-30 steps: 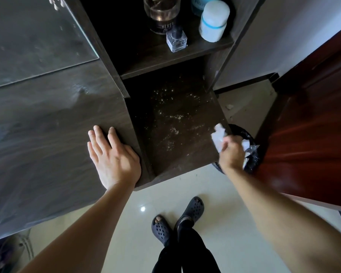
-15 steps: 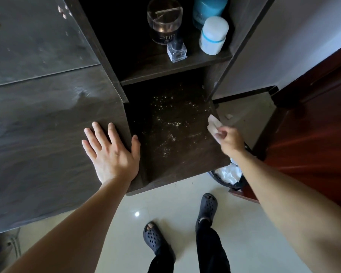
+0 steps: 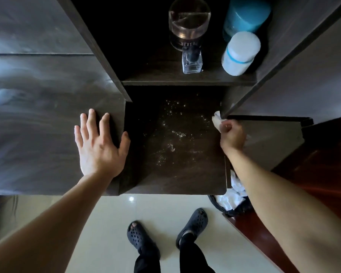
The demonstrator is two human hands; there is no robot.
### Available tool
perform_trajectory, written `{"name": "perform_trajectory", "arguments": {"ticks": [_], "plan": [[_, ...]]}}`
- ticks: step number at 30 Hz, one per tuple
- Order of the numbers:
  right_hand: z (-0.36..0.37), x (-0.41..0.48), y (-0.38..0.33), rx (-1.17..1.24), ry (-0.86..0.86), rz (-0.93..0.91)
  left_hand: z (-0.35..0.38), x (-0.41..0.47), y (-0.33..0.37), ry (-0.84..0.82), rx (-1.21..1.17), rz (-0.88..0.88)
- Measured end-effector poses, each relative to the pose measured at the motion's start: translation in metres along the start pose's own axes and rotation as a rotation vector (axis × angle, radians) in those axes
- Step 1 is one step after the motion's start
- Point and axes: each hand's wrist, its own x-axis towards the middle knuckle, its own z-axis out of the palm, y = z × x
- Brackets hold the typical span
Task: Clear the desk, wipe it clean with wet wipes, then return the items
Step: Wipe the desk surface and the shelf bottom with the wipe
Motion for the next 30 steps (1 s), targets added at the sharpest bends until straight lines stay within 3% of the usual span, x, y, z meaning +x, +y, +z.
{"name": "perform_trajectory", "arguments": {"ticks": [3,7,9,12,14,17,19,24,27,30], "plan": [[-0.011,-0.060,0.028,-0.021,-0.020,-0.249,-0.002,-0.001,0.001,-0.007,0.007,-0.011],[-0.021,-0.096,0.057,-0.131,-0.339,-0.646,-0.002,-0.001,0.002,-0.006,0.006,-0.026],[-0.015,-0.060,0.042,-0.116,-0.274,-0.557,-0.001,-0.001,0.003,0.008,-0.002,-0.024],[-0.001,-0.020,0.016,-0.116,-0.036,-0.184,0.002,-0.002,0.001,0.023,-0.008,-0.028],[0.011,-0.053,0.010,-0.082,-0.070,-0.293,0.002,-0.002,0.000,0.023,-0.015,-0.025],[0.013,-0.131,0.027,-0.102,-0.353,-0.641,0.002,-0.002,-0.001,0.029,-0.017,-0.024],[0.005,-0.132,0.036,-0.108,-0.393,-0.749,0.002,-0.003,0.000,0.029,-0.026,-0.020],[0.011,-0.038,-0.003,-0.293,-0.234,-0.629,0.003,-0.002,-0.001,0.031,-0.025,-0.024],[0.024,-0.016,-0.026,-0.318,-0.301,-0.691,0.002,-0.001,-0.001,0.027,-0.023,-0.025],[0.021,-0.045,-0.003,-0.272,-0.399,-0.777,0.000,-0.001,-0.001,0.017,-0.029,-0.022]]}}
